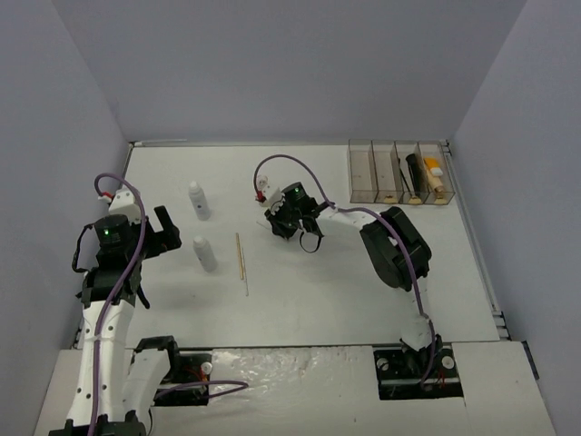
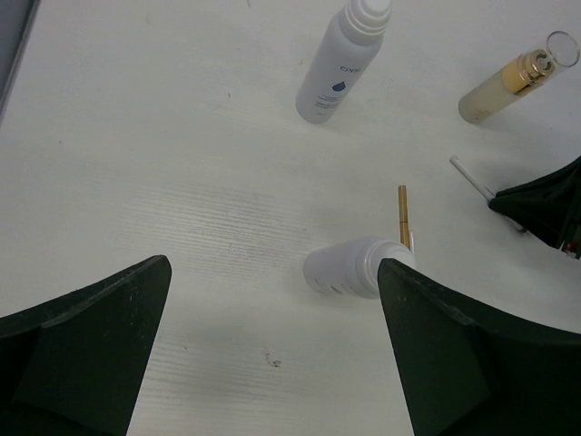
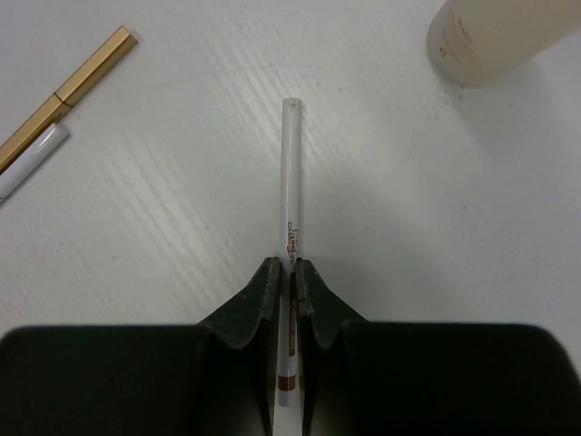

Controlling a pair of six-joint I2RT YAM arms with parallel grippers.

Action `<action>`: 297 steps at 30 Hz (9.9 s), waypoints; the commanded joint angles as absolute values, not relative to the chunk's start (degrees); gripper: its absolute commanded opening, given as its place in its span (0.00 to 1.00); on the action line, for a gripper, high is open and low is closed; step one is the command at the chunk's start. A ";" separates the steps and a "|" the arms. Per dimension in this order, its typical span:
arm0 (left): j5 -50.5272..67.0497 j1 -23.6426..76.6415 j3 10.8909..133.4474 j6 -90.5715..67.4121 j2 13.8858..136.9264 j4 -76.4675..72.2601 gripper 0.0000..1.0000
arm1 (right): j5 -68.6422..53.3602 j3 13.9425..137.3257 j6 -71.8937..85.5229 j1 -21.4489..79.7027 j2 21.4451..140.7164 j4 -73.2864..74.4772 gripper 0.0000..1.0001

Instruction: Organize the makeup

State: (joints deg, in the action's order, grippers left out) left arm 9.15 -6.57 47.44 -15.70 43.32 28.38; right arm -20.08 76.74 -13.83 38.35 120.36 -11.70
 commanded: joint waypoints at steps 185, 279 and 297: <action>7.12 -5.89 50.02 -15.20 42.90 25.49 0.97 | 4.66 93.75 0.57 6.75 110.91 -0.25 0.46; 10.30 -5.71 55.05 -14.89 48.02 22.86 0.97 | -4.35 94.92 -6.32 2.84 119.75 -9.40 0.33; 12.72 -5.41 69.30 -8.45 61.71 18.70 0.97 | -19.66 91.13 -9.12 21.61 112.75 -13.61 0.89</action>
